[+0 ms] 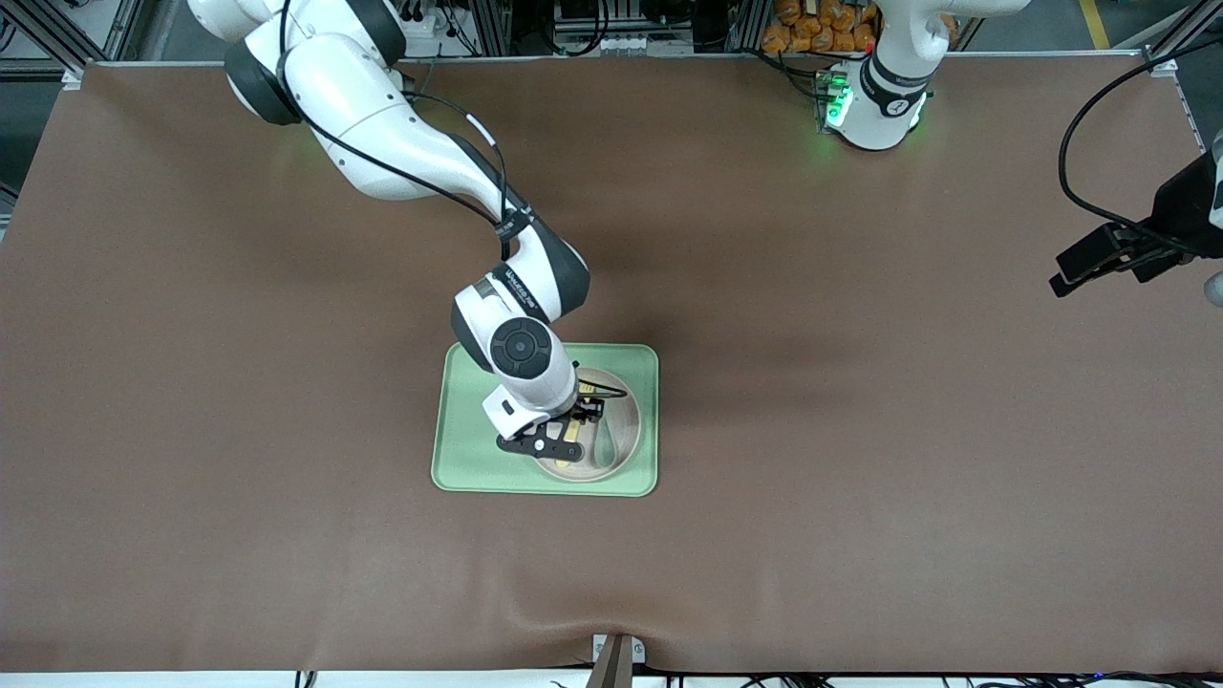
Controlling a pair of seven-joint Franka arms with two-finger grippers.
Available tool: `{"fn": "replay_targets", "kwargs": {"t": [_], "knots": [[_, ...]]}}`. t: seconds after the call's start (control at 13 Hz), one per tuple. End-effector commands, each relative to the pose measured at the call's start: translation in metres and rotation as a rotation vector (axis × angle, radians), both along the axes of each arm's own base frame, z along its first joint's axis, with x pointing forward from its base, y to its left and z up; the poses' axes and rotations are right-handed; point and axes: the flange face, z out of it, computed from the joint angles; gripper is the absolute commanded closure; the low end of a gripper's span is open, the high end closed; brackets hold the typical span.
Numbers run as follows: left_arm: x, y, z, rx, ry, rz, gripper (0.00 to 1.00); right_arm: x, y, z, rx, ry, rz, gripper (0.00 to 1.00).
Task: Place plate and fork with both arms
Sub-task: 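Grasp the yellow fork on the plate with the right gripper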
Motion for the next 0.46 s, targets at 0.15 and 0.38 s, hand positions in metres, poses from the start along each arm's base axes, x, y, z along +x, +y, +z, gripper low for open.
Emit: {"fn": "replay_targets", "kwargs": {"t": [0.15, 0.38], "knots": [[0.001, -0.007, -0.011, 0.021, 0.028, -0.021, 0.0, 0.003, 0.007, -0.005, -0.011, -0.018, -0.049, 0.47], [0.007, -0.008, -0.02, 0.019, 0.039, -0.021, 0.0, 0.002, 0.008, -0.008, -0.013, -0.015, -0.063, 0.49]]}}
